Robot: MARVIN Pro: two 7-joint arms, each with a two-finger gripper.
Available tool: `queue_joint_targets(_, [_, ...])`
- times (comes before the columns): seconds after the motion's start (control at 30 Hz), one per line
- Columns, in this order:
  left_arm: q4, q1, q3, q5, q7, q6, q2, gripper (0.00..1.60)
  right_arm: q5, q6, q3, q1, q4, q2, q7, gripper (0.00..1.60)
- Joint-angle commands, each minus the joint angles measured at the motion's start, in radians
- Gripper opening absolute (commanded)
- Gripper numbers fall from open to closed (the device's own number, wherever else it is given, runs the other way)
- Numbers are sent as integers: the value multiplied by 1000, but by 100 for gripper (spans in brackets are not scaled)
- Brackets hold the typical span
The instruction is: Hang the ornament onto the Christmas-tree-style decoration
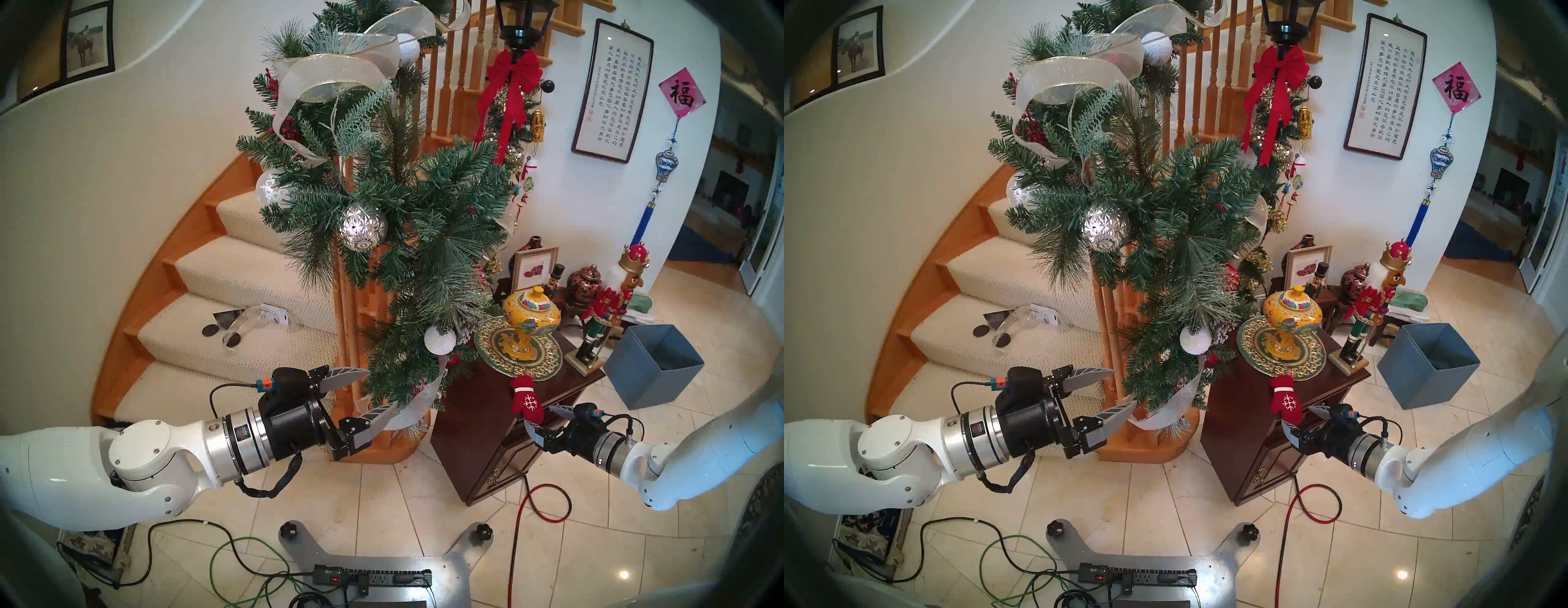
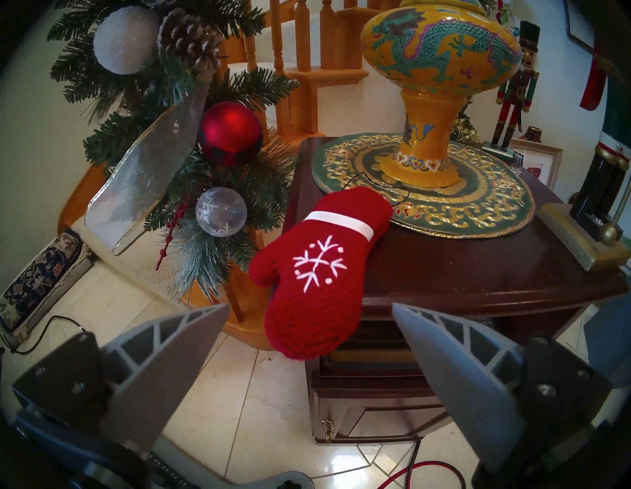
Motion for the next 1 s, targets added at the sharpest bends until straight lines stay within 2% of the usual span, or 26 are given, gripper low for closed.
queue_joint_targets(0.0, [-1,-3,-3,0,0,-1,1,160,15,5,14,0,12,-6,-2,160])
queue_joint_targets(0.97, [-1,-3,-3,0,0,-1,1,160,72,60,34,-24,53,-44,16,160])
